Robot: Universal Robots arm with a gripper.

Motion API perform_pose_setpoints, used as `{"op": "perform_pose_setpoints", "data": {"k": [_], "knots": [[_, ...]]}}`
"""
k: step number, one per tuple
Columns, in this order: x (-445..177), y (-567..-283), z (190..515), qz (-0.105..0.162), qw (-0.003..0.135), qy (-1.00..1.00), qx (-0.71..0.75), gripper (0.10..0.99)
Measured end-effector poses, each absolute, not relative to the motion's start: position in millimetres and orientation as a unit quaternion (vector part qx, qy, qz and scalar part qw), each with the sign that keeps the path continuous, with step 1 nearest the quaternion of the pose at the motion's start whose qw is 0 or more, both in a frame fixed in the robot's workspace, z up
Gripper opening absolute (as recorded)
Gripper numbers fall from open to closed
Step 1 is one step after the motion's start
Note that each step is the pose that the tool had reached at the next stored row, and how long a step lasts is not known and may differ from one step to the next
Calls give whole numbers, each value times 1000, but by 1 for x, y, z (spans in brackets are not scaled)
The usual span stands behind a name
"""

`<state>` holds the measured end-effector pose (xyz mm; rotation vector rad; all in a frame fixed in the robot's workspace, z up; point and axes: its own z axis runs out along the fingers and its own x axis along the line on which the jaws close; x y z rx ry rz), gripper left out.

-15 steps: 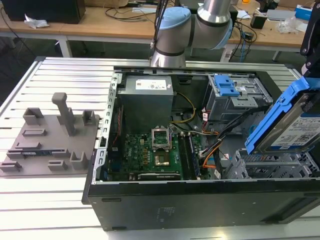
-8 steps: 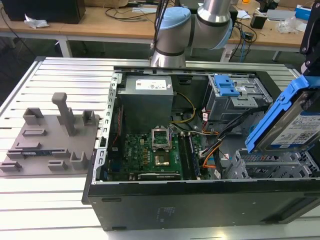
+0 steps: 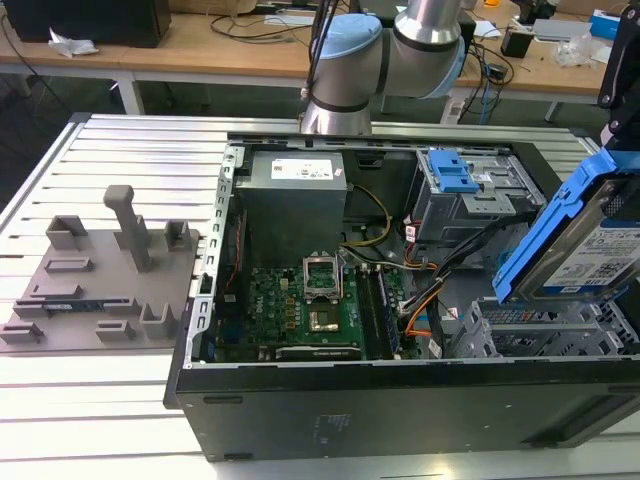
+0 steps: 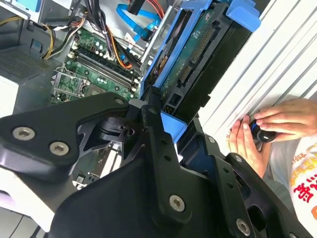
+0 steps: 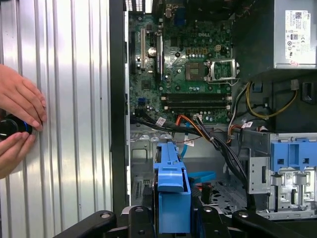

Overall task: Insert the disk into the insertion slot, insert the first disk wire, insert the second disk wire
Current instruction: 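Insert the disk into the insertion slot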

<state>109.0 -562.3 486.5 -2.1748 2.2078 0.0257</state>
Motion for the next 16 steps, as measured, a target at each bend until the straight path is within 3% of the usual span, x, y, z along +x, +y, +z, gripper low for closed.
{"op": "perform_pose_setpoints", "data": {"k": [16], "knots": [[110,-557,470,7,20,712,-702,365]]}}
